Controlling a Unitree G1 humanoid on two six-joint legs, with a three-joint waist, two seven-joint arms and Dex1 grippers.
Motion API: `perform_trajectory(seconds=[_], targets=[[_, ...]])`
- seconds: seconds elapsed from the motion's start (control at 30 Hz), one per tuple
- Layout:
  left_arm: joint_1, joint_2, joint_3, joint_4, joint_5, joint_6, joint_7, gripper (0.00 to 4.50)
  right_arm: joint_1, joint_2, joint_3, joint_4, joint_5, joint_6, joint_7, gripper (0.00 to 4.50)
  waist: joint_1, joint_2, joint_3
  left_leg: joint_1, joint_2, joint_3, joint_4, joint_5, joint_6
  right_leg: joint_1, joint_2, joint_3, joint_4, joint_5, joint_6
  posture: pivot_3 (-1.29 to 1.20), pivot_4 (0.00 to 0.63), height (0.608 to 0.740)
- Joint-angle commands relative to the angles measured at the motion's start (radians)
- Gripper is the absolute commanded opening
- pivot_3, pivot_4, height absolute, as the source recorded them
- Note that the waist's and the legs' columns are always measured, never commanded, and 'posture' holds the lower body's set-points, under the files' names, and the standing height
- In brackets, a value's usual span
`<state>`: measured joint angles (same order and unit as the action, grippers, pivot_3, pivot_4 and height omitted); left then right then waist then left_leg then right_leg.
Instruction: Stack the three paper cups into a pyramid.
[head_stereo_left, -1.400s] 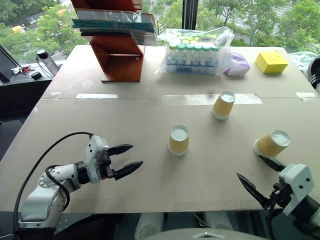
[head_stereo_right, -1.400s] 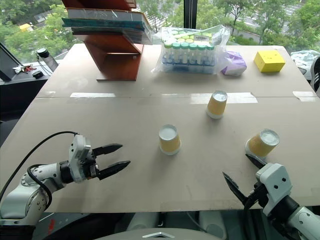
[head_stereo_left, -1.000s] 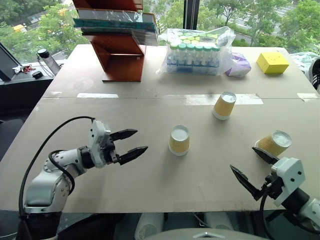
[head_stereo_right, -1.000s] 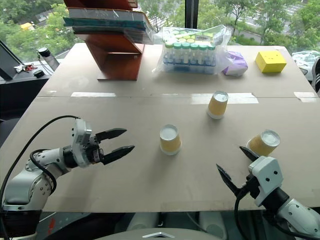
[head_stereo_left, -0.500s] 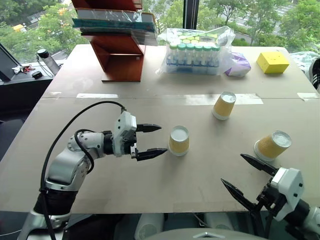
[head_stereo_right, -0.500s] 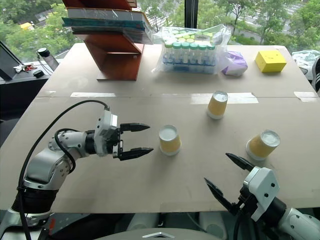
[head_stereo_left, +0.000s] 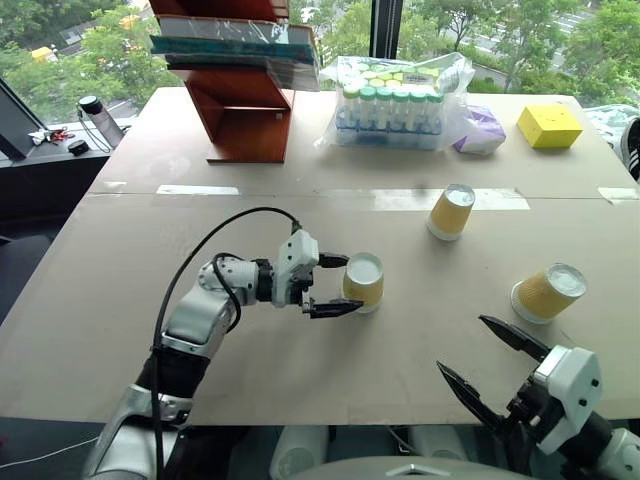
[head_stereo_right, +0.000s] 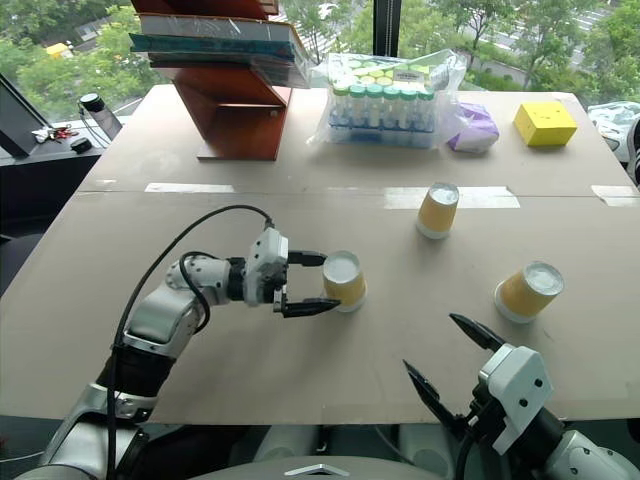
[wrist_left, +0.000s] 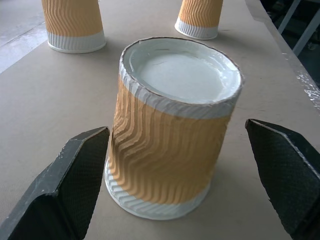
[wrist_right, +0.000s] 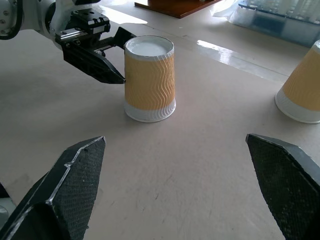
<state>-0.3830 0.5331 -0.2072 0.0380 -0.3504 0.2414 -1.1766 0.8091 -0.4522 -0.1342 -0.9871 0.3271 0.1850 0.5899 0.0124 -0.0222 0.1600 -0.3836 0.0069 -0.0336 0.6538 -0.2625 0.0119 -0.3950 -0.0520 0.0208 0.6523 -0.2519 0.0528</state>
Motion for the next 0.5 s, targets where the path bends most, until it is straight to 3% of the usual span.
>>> perform_trajectory(seconds=[0.03,0.17,0.23,0.5], targets=[[-0.023,-0.022,0.007,0.030,0.017,-0.043,0.006,4.50,0.005,0.002,-0.001,-0.054,0.001,-0.015,-0.016,4.45,-0.004,0.000,0.000,0.000,0.000,0.000,0.000,0.000,0.000,0.000,0.000,0.000,0.000,0.000,0.000,0.00,0.150,0.740],[-0.043,-0.049,0.021,0.067,0.022,-0.045,0.026,2.77,0.007,0.003,0.002,-0.057,-0.002,-0.013,-0.026,4.50,-0.002,0.000,0.000,0.000,0.000,0.000,0.000,0.000,0.000,0.000,0.000,0.000,0.000,0.000,0.001,0.00,0.150,0.740],[-0.054,-0.054,0.031,0.078,0.019,-0.039,0.039,2.59,0.008,0.003,0.003,-0.056,-0.004,-0.015,-0.028,4.50,-0.001,0.000,0.000,0.000,0.000,0.000,0.000,0.000,0.000,0.000,0.000,0.000,0.000,0.000,0.001,0.00,0.150,0.740],[-0.038,0.010,0.105,0.075,-0.026,0.002,0.002,2.59,-0.001,0.004,0.016,-0.029,-0.009,-0.031,-0.030,4.50,-0.006,0.000,0.000,0.000,0.000,0.000,0.000,0.000,0.000,0.000,0.000,0.000,0.001,0.001,0.001,0.00,0.150,0.740]])
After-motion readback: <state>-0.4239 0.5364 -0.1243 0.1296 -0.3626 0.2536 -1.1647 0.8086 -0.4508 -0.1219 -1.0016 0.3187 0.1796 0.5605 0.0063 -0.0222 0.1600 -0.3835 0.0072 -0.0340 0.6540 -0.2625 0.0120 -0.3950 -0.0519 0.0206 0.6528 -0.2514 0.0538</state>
